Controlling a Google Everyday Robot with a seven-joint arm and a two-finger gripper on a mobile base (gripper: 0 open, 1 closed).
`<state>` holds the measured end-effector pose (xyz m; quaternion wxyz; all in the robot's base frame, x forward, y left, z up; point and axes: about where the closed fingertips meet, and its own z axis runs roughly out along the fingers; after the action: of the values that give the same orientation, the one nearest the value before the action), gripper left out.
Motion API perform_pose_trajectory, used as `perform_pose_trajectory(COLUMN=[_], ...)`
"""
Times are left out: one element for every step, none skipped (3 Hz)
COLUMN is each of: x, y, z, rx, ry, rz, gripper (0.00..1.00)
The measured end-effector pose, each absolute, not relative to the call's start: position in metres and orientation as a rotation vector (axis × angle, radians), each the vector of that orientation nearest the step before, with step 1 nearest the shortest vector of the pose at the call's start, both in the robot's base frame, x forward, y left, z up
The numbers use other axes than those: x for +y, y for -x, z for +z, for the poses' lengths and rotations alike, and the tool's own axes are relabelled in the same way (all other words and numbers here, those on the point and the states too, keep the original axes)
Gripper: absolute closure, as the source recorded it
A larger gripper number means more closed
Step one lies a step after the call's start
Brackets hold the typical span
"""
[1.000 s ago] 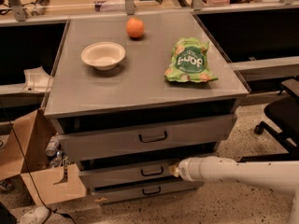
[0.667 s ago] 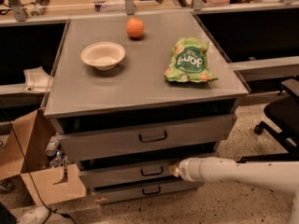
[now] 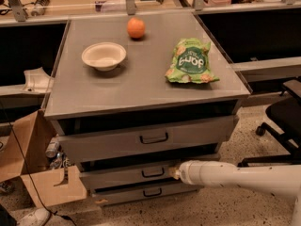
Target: Close middle drawer
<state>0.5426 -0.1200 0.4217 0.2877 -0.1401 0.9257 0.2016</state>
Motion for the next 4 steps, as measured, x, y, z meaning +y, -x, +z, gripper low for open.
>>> perform_pose_trajectory(x=[-0.1192, -0.1205, -0.1217, -0.1217], y=[-0.5475, -0.5439, -0.5442, -0.5442], z=[0.423, 0.4235, 0.4276, 0.4276], rx=[2.466, 2.464, 2.447, 2.447], ry=[0.371, 0.371, 0.374, 0.373], rz=[0.535, 0.533, 0.524, 0.524], gripper=[1.0, 1.0, 1.0, 1.0])
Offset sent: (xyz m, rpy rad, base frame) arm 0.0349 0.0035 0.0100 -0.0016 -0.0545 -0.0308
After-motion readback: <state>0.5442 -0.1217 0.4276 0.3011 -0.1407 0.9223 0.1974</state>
